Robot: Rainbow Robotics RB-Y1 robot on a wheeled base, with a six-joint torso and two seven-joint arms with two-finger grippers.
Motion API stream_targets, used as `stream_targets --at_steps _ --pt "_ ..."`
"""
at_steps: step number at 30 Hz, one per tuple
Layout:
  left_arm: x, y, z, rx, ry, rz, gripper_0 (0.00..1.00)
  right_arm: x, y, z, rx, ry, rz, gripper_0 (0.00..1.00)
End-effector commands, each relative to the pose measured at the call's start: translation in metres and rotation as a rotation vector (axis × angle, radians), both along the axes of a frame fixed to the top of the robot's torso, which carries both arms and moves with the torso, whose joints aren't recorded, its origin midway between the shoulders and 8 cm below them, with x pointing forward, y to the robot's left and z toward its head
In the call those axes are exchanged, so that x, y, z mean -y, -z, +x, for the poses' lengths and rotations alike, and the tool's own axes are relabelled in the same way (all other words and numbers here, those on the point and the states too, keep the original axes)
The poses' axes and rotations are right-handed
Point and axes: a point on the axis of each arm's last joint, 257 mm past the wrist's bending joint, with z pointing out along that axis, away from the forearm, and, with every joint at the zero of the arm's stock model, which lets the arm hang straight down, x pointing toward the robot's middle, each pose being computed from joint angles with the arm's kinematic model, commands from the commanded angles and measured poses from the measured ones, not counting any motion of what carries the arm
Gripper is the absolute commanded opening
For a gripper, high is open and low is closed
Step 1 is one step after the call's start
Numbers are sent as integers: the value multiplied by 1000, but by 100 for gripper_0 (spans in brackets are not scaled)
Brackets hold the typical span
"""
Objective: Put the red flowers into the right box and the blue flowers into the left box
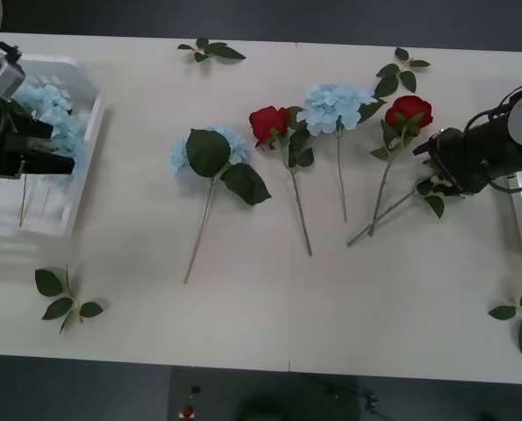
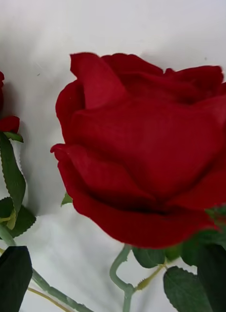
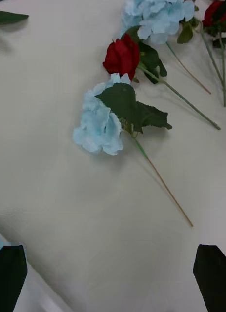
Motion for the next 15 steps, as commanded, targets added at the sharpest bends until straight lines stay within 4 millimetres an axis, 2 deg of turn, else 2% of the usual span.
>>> stream_targets --at_steps 1,6,15 --pt "35 -7 15 -19 -38 5 100 -1 -13 15 27 35 8 100" --pt "72 24 8 -114 -51 -20 100 -5 -6 20 33 36 -2 100" --pt "120 65 12 -189 -146 2 100 -11 1 25 41 33 -21 78"
